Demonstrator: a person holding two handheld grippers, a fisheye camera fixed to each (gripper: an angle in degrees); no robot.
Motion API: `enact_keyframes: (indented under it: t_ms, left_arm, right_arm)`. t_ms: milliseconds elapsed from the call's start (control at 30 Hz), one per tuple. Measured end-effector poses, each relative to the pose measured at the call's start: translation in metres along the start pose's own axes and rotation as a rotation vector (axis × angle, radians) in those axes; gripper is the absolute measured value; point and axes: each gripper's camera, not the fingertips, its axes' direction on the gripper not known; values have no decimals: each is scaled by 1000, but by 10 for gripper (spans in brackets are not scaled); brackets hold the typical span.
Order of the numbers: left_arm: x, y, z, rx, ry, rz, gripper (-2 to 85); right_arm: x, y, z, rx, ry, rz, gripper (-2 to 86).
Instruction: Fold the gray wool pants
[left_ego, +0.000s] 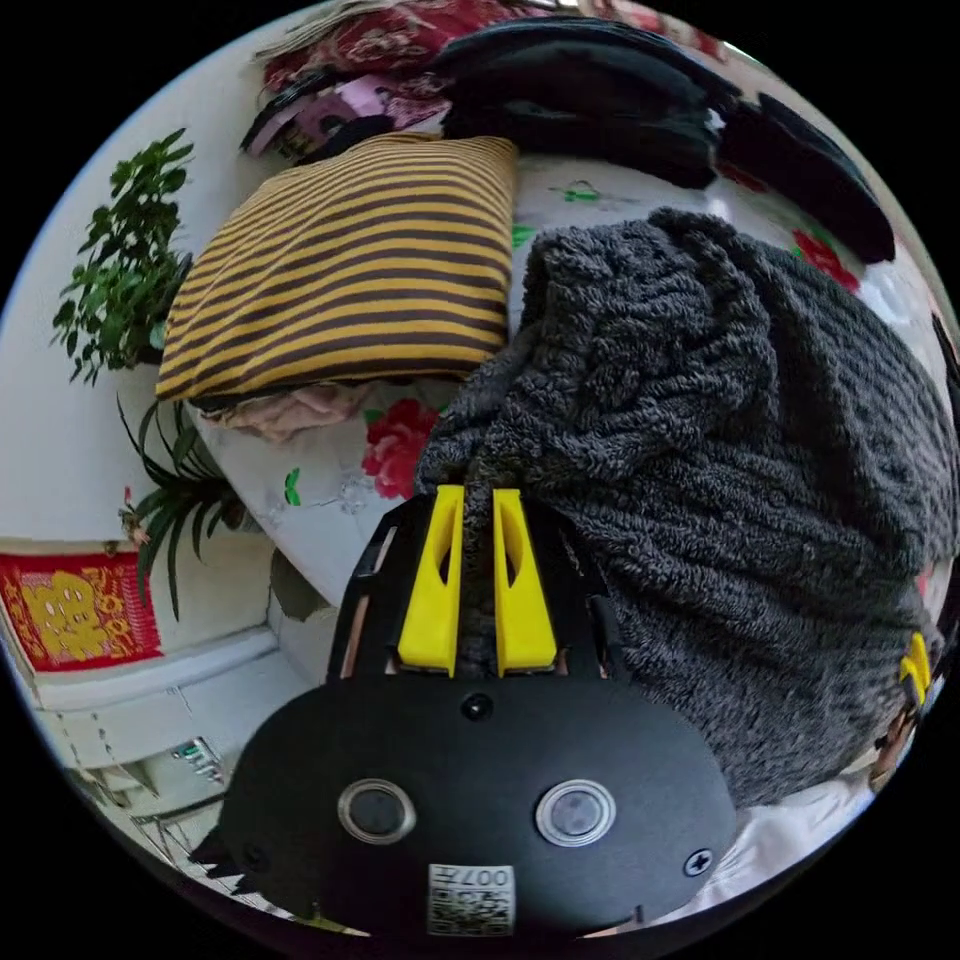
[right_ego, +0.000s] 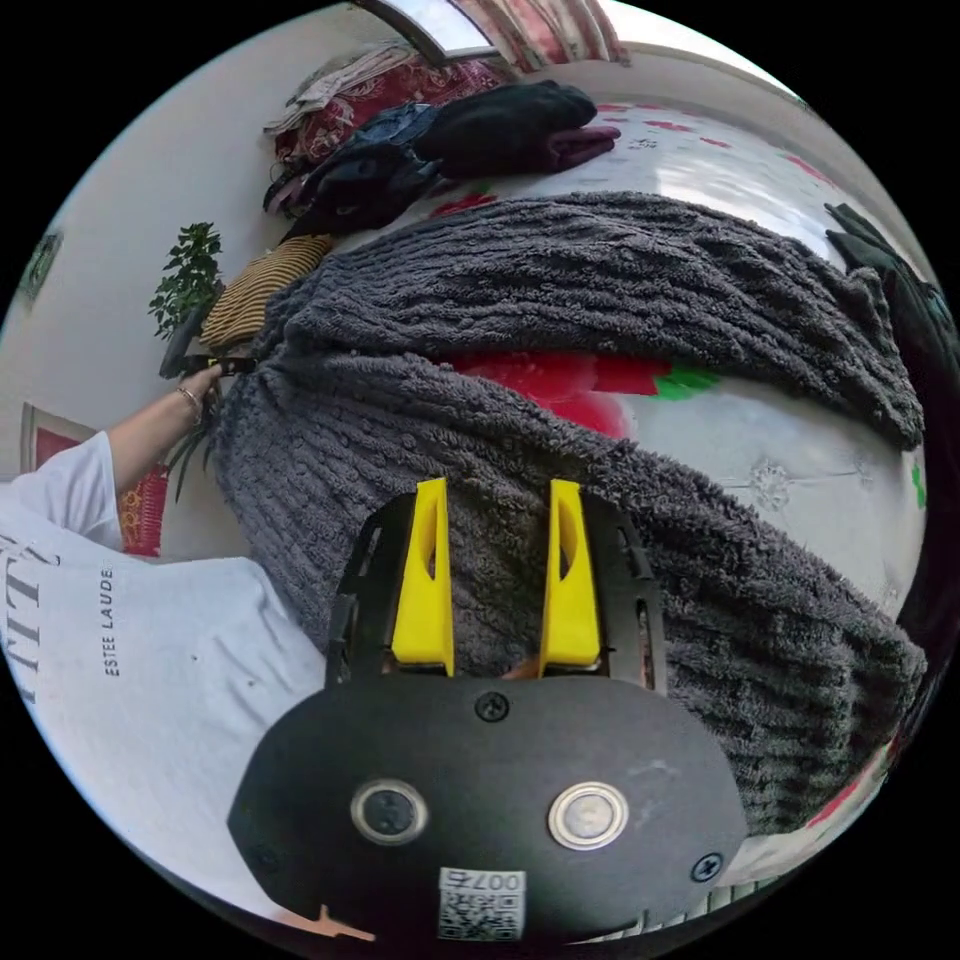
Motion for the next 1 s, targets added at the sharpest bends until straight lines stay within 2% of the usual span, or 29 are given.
enact_keyframes:
  t_ms: [100,200,300,367,467,533,600,667,733,800,900,1000]
  left_arm:
    - [-35,15,-15,61,134,-108,67]
    - [-55,66,-51,181,184,-166,79]
    - [-69,146,-79,250,199,-258,82]
    - [-76,205,-79,234,277,-335,92]
    - [-77,242,-66,168,352,-376,107]
    - [-74,240,-59,124,362,-356,104]
    - [-65,228,-53,96,353,-306,86]
    - [-44,207,-34,-22,252,-182,53]
    - [-40,202,-40,-12,193,-129,42]
    - [-46,201,-40,-58,213,-122,41]
    - [-70,218,-55,-29,307,-180,51]
    - [-90,237,-89,20,280,-215,63]
  right_arm:
    - [-3,-11,-5,-39,-31,-33,110]
    - [28,17,-55,69,-6,40,108]
    - [97,76,-116,163,140,226,107]
    - [174,143,-163,225,282,480,105]
    - [253,214,-196,245,322,731,100]
    - [283,231,-193,203,330,793,94]
    - [302,232,-177,140,324,807,80]
    - [321,225,-152,25,317,819,48]
    - [314,217,-155,-45,452,748,31]
    - [317,215,-158,-140,449,707,24]
    - [317,226,-183,-120,411,741,27]
    - [300,224,-236,-18,540,780,40]
